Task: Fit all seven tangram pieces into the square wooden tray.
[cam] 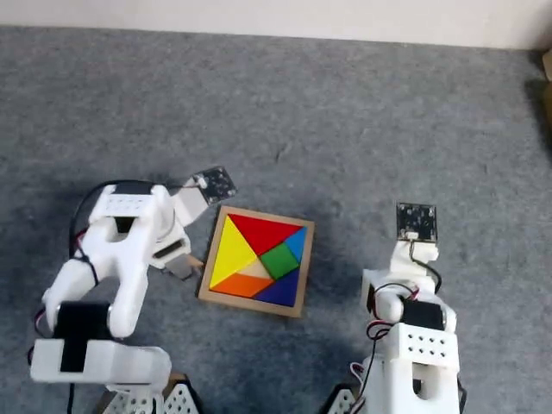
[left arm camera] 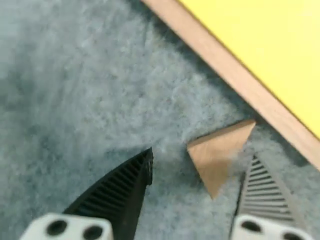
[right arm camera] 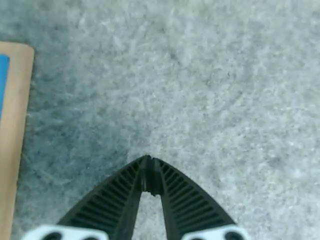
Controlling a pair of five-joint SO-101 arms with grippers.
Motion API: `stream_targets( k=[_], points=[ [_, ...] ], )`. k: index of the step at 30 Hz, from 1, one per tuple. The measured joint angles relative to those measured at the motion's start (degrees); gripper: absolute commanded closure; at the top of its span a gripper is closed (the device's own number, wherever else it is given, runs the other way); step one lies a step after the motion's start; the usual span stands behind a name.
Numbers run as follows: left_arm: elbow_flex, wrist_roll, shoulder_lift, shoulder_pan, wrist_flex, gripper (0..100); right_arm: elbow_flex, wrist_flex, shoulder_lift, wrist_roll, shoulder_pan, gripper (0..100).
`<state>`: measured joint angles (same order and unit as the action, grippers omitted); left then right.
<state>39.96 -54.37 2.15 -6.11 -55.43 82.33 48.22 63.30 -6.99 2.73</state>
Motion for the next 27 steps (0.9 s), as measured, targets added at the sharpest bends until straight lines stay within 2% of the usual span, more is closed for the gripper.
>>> stream_targets(
  k=[4,12,15,22,27],
  points=[
    [-0.6,-0.2,-2.1,1.1,0.5,78,0.0,0.0,0.0,0.0,0.0,98.8],
    [-0.5,-0.1,-2.6,2.8,0.4,91,0.0,0.0,0.0,0.0,0.0,98.8],
    [-1.2,-0.1,-2.7,2.9,-1.7,94,0.0,0.0,0.0,0.0,0.0,98.8],
    [-13.3,-0.1,-2.9,2.5,-14.0,95,0.0,0.0,0.0,0.0,0.0,98.8],
    [-22.0,-0.1,-2.9,6.5,-23.6,95,0.0,0.0,0.0,0.0,0.0,98.8]
  ],
)
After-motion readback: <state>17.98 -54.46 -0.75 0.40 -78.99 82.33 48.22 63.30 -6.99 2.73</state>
